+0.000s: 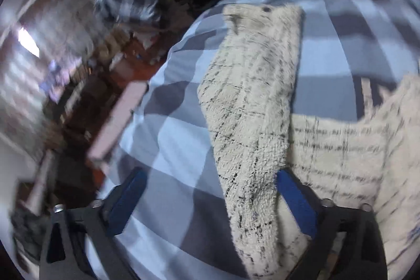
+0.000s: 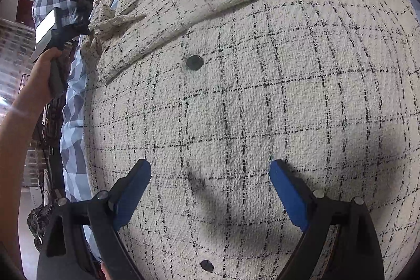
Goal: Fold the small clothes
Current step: 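Grasp the other sleeve with the left tool and fold it across the chest, then grasp the shirt hem with the right tool and lift it toward the collar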
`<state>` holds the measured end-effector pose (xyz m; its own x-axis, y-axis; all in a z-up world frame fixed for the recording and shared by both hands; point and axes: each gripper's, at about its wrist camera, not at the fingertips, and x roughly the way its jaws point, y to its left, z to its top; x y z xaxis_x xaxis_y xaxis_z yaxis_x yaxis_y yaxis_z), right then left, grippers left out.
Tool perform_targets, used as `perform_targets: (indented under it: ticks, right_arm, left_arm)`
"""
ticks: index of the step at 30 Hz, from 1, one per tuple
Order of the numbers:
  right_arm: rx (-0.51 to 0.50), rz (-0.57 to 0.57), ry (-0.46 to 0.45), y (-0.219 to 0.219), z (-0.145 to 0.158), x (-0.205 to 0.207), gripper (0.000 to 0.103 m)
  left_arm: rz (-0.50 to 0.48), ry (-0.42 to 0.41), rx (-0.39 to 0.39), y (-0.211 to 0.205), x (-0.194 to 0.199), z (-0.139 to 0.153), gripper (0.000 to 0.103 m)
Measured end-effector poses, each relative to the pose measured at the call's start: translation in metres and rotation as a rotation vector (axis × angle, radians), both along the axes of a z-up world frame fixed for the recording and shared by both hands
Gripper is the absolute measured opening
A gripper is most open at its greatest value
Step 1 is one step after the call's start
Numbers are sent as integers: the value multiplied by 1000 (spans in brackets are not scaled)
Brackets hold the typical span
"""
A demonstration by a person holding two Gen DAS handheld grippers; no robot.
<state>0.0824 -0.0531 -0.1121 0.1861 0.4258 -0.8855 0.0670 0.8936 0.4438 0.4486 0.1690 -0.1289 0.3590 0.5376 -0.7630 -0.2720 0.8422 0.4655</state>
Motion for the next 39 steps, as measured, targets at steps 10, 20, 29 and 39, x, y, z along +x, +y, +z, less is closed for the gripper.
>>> perform_targets:
  ticks: [10,20,29,39]
  right_arm:
    - [2,-6,-5,-3,1,3,90]
    - [43,-35,-36,-19,11,0,90]
    - [148,-67,-123,-41,32,-3,90]
    - [176,-75,-184,-58,44,-5,90]
  left_arm:
    - [29,-140,-318,29,-30,48,7]
    - [-471,-302,-375,-85,-97,167,6]
    - [-590,-175,-308,-133,-207,150,8]
    - [-332,-150,-497,-105,-350,157,8]
